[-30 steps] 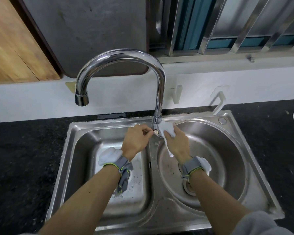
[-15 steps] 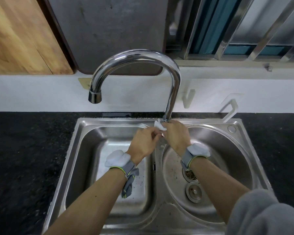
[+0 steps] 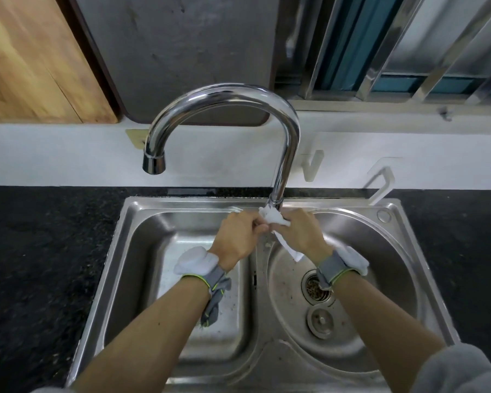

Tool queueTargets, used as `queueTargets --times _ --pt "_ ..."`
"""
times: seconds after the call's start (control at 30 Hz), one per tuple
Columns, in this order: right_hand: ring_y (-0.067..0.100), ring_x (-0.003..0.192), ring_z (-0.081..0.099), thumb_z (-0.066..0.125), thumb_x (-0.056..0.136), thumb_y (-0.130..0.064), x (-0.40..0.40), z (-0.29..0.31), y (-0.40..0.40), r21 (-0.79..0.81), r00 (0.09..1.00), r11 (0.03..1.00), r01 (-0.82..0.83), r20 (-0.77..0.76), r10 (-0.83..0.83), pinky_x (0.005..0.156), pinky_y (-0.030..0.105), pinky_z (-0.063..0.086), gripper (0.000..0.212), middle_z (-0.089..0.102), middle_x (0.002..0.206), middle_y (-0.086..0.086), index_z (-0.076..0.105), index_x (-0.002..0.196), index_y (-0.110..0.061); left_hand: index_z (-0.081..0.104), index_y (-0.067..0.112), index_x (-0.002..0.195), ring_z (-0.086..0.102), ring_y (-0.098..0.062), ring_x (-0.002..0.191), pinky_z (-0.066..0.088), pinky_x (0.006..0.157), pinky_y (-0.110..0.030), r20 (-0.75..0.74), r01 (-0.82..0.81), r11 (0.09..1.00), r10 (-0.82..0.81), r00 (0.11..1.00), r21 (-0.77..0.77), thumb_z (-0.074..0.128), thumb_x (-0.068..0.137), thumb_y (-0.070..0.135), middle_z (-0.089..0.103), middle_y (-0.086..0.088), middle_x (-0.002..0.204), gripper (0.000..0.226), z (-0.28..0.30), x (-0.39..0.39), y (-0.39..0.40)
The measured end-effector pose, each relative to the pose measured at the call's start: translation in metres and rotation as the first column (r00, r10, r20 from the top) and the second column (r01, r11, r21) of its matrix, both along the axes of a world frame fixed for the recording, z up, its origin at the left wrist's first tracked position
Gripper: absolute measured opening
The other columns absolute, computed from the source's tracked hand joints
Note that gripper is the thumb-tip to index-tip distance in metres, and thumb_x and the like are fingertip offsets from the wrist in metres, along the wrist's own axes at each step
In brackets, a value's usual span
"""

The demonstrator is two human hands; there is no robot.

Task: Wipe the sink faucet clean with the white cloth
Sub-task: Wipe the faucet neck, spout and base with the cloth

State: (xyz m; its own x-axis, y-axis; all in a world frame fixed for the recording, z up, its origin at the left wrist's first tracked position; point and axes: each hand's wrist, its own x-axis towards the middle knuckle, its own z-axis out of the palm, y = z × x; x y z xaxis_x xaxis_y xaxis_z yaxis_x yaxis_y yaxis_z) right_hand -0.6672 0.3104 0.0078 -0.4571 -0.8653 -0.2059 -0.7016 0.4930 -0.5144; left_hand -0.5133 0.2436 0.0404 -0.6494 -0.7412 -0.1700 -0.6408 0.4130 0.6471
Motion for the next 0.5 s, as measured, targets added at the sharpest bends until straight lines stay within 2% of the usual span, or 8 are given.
queueTargets --times 0.1,0.23,0.3,0.37,0.5 --pt "0.025 0.069 0.053 0.068 0.088 -0.036 -0.005 -0.001 0.003 -0.023 0.994 1.0 0.003 0.108 0.0 0.061 0.031 0.037 0.033 0.061 0.072 0.009 0.066 0.079 -0.005 0.074 0.021 0.098 0.066 -0.022 0.093 0.051 0.086 -0.034 0.008 -0.01 1.0 0.01 1.0 0.024 0.063 0.092 0.029 0.074 0.0 0.096 0.015 0.003 -0.001 -0.001" --pt "0.027 0.08 0.059 0.062 0.091 -0.032 -0.001 -0.009 0.007 -0.093 0.999 0.995 0.031 0.044 -0.027 0.069 0.033 0.042 0.023 0.068 0.085 0.006 0.071 0.1 -0.013 0.073 0.02 0.099 0.065 -0.023 0.098 0.05 0.089 -0.035 0.046 -0.017 0.999 0.016 0.999 0.032 0.062 0.093 0.03 0.074 -0.002 0.1 0.016 0.005 -0.001 -0.001" --pt "0.031 0.084 0.061 0.059 0.094 -0.028 0.002 -0.016 0.01 -0.159 0.987 0.978 0.137 0.109 -0.121 0.073 0.034 0.044 0.022 0.07 0.09 0.011 0.07 0.1 -0.009 0.072 0.019 0.098 0.064 -0.023 0.099 0.05 0.09 -0.035 0.059 -0.022 0.999 0.02 0.998 0.029 0.061 0.093 0.029 0.073 -0.001 0.101 0.015 0.005 -0.001 -0.001" --pt "0.031 0.084 0.061 0.058 0.095 -0.027 0.005 -0.023 0.012 -0.192 0.948 0.941 0.279 0.212 -0.238 0.071 0.032 0.042 0.024 0.07 0.091 0.013 0.069 0.1 -0.006 0.072 0.019 0.098 0.064 -0.022 0.1 0.049 0.091 -0.035 0.066 -0.034 0.999 0.032 0.997 0.029 0.061 0.093 0.029 0.073 -0.001 0.101 0.015 0.006 -0.001 0.0" --pt "0.031 0.089 0.064 0.059 0.094 -0.031 0.006 -0.03 0.005 -0.157 0.824 0.846 0.51 0.371 -0.428 0.077 0.036 0.05 0.027 0.072 0.093 0.01 0.072 0.108 -0.011 0.073 0.018 0.098 0.065 -0.02 0.097 0.05 0.09 -0.035 0.04 -0.066 0.996 0.063 0.997 0.064 0.062 0.093 0.027 0.074 -0.001 0.101 0.015 0.007 -0.002 0.002"
